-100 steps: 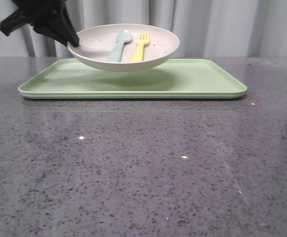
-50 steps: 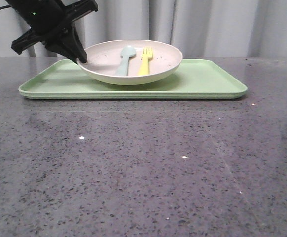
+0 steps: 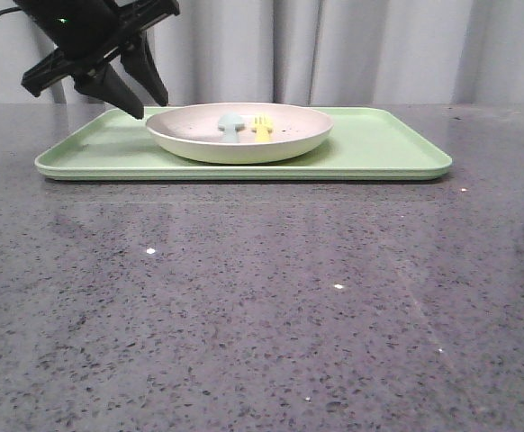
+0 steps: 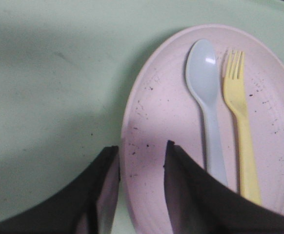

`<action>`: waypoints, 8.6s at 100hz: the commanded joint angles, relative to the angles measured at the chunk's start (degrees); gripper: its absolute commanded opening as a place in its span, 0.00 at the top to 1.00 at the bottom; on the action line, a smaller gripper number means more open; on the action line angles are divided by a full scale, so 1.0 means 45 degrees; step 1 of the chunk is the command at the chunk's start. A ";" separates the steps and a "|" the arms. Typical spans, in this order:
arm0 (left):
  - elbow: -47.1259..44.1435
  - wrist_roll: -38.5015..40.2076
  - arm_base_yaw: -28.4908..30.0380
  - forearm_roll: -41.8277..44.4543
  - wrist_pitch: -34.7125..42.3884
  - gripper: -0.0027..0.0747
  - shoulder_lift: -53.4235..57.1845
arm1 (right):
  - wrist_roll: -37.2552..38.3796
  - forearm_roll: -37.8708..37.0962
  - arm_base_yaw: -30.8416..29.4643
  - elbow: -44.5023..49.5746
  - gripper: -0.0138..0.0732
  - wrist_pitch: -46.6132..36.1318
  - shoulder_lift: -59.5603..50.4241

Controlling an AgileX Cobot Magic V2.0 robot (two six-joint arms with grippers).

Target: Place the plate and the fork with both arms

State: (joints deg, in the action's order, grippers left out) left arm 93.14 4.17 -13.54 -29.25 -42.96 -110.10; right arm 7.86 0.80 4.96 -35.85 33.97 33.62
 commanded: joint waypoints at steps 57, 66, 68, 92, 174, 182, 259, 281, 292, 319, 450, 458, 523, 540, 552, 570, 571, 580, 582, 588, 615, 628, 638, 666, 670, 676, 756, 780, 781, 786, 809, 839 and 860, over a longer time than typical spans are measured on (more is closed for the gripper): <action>-0.1934 0.0153 -0.0084 0.3095 0.0516 0.67 0.5583 | -0.0078 0.0072 0.2591 -0.6734 0.26 0.0950 0.6519; -0.2978 0.0153 -0.0084 0.3200 0.1322 0.67 0.6721 | -0.0078 0.0082 0.3063 -0.8030 0.26 0.1436 0.7835; -0.3204 0.0153 -0.0084 0.3252 0.1473 0.67 0.6981 | -0.0078 0.0082 0.3178 -0.8321 0.26 0.1503 0.8040; -0.5575 0.0153 -0.0084 0.3752 0.1872 0.67 0.9544 | -0.0069 0.0474 0.4205 -1.1588 0.26 0.2492 1.1323; -1.0417 0.0153 -0.0084 0.3612 0.2739 0.67 1.4874 | 0.1169 0.1545 0.4625 -1.9747 0.26 0.6301 1.8634; -1.0417 0.0153 -0.0084 0.3612 0.2739 0.67 1.4908 | 0.1200 0.1414 0.4858 -1.9842 0.26 0.6299 1.8907; -1.0417 0.0153 -0.0084 0.3360 0.2539 0.67 1.4908 | 0.1413 0.0578 0.5176 -1.9842 0.30 0.6643 2.0045; -1.0417 0.0153 -0.0084 0.3360 0.2539 0.67 1.4908 | 0.1416 0.0578 0.5176 -1.9842 0.72 0.6629 2.0058; -1.0417 0.0153 -0.0084 0.3360 0.2528 0.67 1.4908 | 0.1416 0.0578 0.5176 -1.9842 0.88 0.6629 2.0058; -1.0417 0.0153 -0.0084 0.3360 0.2528 0.67 1.4908 | 0.1416 0.0578 0.5163 -1.9842 0.92 0.6769 1.9878; -1.0417 0.0153 -0.0084 0.3360 0.2528 0.67 1.4908 | 0.1416 0.0207 0.2996 -2.0090 0.61 0.9021 1.8910; -1.0417 0.0153 -0.0084 0.3360 0.2528 0.67 1.4908 | 0.1416 0.0207 0.2996 -2.0090 0.47 0.9021 1.8910; -1.0417 0.0153 -0.0084 0.3350 0.2647 0.67 1.4966 | 0.1427 0.0196 0.2996 -2.0090 0.42 0.9572 1.8185; -1.0417 0.0176 -0.0084 0.3350 0.2647 0.67 1.4966 | 0.1427 0.0184 0.2996 -1.9953 0.42 0.9572 1.7464; -1.0417 0.0176 -0.0084 0.3350 0.2742 0.67 1.4966 | 0.1427 0.0036 0.2996 -1.9404 0.42 0.9572 1.6697; -1.0417 0.0176 -0.0084 0.3350 0.2925 0.67 1.4966 | 0.1427 -0.0325 0.2996 -1.7836 0.42 0.9150 1.5107; -1.0417 0.0176 -0.0084 0.3350 0.2950 0.67 1.4966 | 0.1427 -0.0325 0.2996 -1.7771 0.42 0.9070 1.4970; -1.0417 0.0176 -0.0084 0.3373 0.2975 0.67 1.4966 | 0.1427 -0.0340 0.2996 -1.6894 0.42 0.8615 1.4105; -1.0417 0.0176 -0.0084 0.3373 0.2994 0.67 1.4966 | 0.1427 -0.0340 0.2996 -1.6672 0.42 0.8514 1.3883; -1.0417 0.0176 -0.0084 0.3373 0.3026 0.67 1.4966 | 0.1427 -0.0340 0.2996 -1.6027 0.42 0.8253 1.3173; -1.0417 0.0176 -0.0084 0.3373 0.3268 0.67 1.4966 | 0.1427 -0.0328 0.2996 -1.2497 0.42 0.6479 1.0004; -1.0417 0.0176 -0.0084 0.3373 0.3289 0.67 1.4966 | 0.1427 -0.0269 0.2996 -1.0832 0.42 0.5880 0.8430; -1.0417 0.0176 -0.0084 0.3373 0.3289 0.67 1.4966 | 0.1427 -0.0269 0.2996 -0.9770 0.42 0.5581 0.7356; -1.0417 0.0176 -0.0084 0.3659 0.3300 0.73 1.5558 | 0.1427 -0.0341 0.2996 -0.7038 0.43 0.4005 0.4253; -1.0417 0.0176 -0.0084 0.3659 0.3300 0.76 1.5695 | 0.1427 -0.0341 0.2996 -0.6662 0.43 0.3886 0.3871; -1.0417 0.0176 -0.0084 0.3703 0.3208 0.84 1.5890 | 0.1427 -0.0341 0.2996 -0.6180 0.44 0.3718 0.3330; -1.3342 0.0160 -0.0084 0.3755 0.3231 0.99 2.0699 | 0.1357 -0.0772 0.2996 -0.1653 0.92 0.1346 -0.1988; -1.3574 0.0160 -0.0084 0.3678 0.3231 0.99 2.1539 | 0.1357 -0.0772 0.2996 -0.1303 0.92 0.0992 -0.2160; -1.3574 0.0160 -0.0084 0.3678 0.3231 0.99 2.1539 | 0.1357 -0.0772 0.2996 -0.1303 0.92 0.0992 -0.2160; -1.3574 0.0160 -0.0084 0.3678 0.3231 0.99 2.1539 | 0.1357 -0.0772 0.2996 -0.1303 0.92 0.0992 -0.2160; -1.3596 0.0160 -0.0084 0.3678 0.3231 0.99 2.1539 | 0.1357 -0.0772 0.2996 -0.1303 0.92 0.1004 -0.2160; -1.3619 0.0160 -0.0084 0.3678 0.3209 0.99 2.1539 | 0.1357 -0.0772 0.2996 -0.1303 0.92 0.1004 -0.2160; -1.3619 0.0160 -0.0084 0.3678 0.3209 0.99 2.1539 | 0.1357 -0.0772 0.2996 -0.1303 0.92 0.1004 -0.2160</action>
State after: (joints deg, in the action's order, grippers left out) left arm 30.39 4.39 -13.54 -12.03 -32.67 -12.43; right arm 14.24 -1.57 18.78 -40.35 43.05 23.65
